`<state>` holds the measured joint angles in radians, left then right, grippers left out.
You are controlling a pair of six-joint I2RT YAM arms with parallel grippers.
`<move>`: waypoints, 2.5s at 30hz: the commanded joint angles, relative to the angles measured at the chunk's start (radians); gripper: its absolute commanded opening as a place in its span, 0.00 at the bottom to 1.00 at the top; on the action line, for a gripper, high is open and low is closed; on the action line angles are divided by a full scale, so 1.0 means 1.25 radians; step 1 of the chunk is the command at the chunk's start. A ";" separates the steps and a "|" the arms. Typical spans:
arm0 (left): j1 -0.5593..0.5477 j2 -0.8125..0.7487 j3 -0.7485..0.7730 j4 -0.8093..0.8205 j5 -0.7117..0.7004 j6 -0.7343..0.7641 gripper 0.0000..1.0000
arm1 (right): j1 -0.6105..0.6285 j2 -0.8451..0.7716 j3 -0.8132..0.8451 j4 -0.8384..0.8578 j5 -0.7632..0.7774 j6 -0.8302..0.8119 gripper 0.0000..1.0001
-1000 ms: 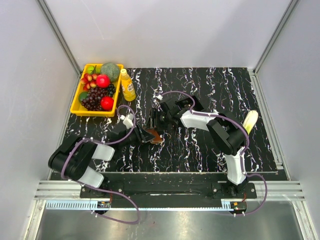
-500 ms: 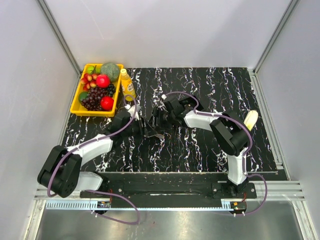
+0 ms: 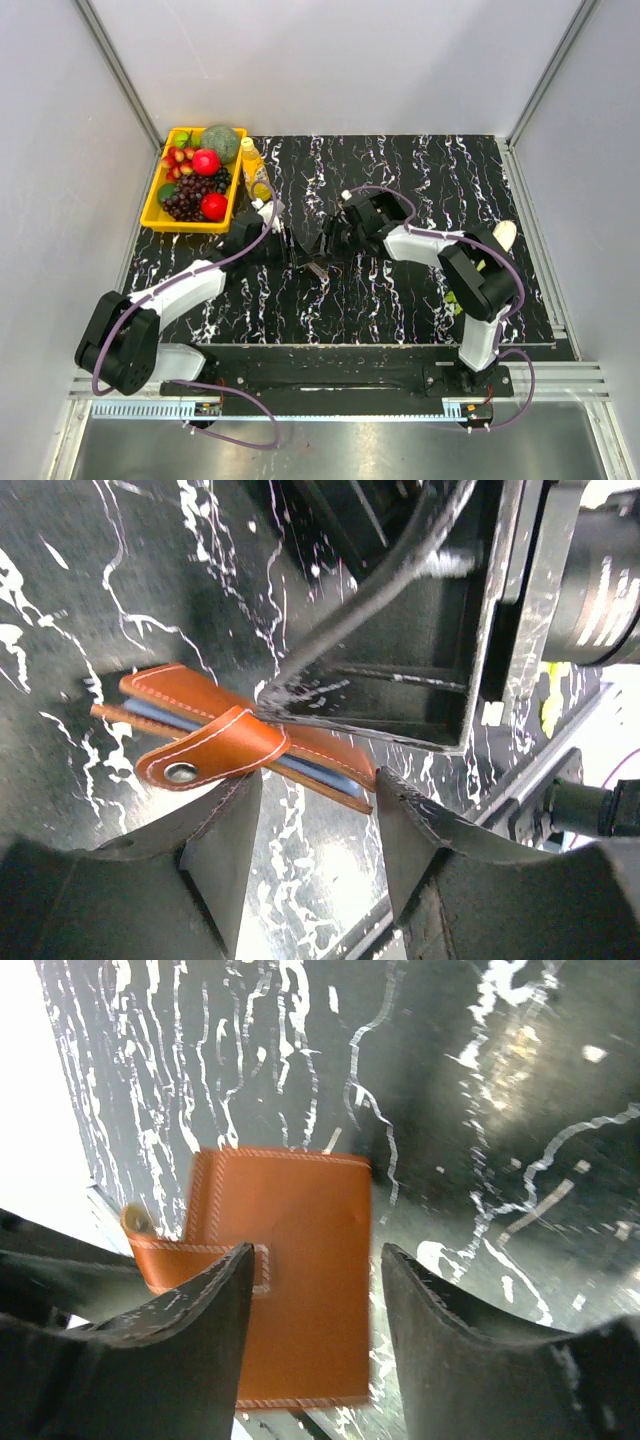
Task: Put the credit cards into the card holder
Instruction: Close the card holder at the center of the board.
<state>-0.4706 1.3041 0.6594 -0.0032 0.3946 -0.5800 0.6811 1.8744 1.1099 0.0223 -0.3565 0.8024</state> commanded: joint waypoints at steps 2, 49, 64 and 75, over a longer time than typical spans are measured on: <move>0.013 -0.011 0.026 0.135 -0.095 0.003 0.53 | -0.017 -0.049 -0.049 -0.067 -0.040 -0.028 0.55; -0.078 0.146 0.012 0.035 -0.214 0.073 0.52 | 0.135 -0.179 -0.161 -0.117 0.333 -0.288 0.67; -0.091 0.170 0.015 0.004 -0.267 0.100 0.55 | 0.139 -0.205 -0.392 0.324 0.320 -0.678 0.68; -0.091 0.143 0.042 -0.001 -0.189 0.136 0.57 | 0.139 -0.222 -0.559 0.632 0.201 -0.837 0.67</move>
<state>-0.5819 1.5051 0.6750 -0.0189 0.1131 -0.4469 0.8528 1.5650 0.4080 0.6598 -0.0261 -0.1532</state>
